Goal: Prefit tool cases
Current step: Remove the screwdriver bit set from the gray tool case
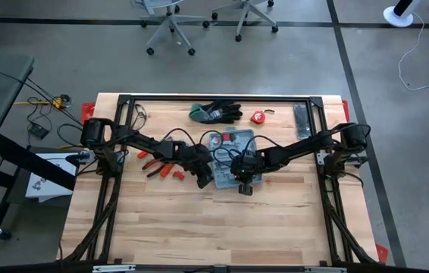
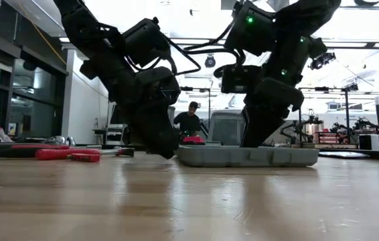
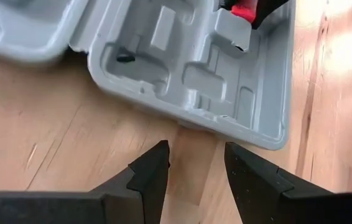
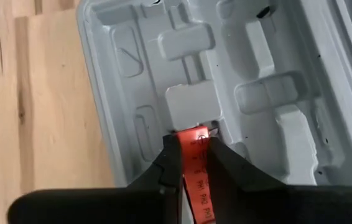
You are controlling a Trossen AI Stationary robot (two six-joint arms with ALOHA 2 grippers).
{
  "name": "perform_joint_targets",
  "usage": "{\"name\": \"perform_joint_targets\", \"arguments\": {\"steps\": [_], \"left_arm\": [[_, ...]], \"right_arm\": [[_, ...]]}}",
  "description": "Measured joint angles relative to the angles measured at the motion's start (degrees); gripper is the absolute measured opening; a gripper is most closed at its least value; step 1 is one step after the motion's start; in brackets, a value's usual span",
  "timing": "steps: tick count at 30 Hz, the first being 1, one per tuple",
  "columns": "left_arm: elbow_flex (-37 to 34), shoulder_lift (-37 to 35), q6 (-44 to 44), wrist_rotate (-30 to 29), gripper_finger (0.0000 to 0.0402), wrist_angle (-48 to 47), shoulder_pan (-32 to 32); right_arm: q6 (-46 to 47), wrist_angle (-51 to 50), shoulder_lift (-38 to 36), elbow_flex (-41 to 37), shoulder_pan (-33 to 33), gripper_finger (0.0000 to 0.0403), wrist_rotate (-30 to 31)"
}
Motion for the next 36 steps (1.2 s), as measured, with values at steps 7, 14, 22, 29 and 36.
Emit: {"name": "perform_joint_targets", "arguments": {"steps": [7, 14, 22, 29, 36], "left_arm": [[0.02, 0.0, 0.07, -1.1, 0.0149, -0.25, -0.03], [0.04, -0.02, 1.11, -1.4, 0.0149, -0.47, -0.03], [0.04, -0.02, 1.51, -1.03, 0.0149, 1.66, -0.03], [4.31, -0.07, 7.03, -1.08, 0.0149, 4.05, -0.03], [8.0, -0.07, 15.06, -3.23, 0.0149, 1.96, 0.6]], "right_arm": [[4.84, -0.5, -4.52, -0.69, 0.31, 0.0035, -0.42], [6.43, -1.55, -9.99, -0.52, 0.33, 0.0005, 1.74], [7.75, -2.8, -11.43, -0.4, -0.52, 0.0002, 2.57], [7.28, -2.26, -10.37, -0.39, -1.24, 0.0057, -0.94], [6.0, -2.77, -10.07, -0.34, -1.86, 0.0144, 0.93]]}}
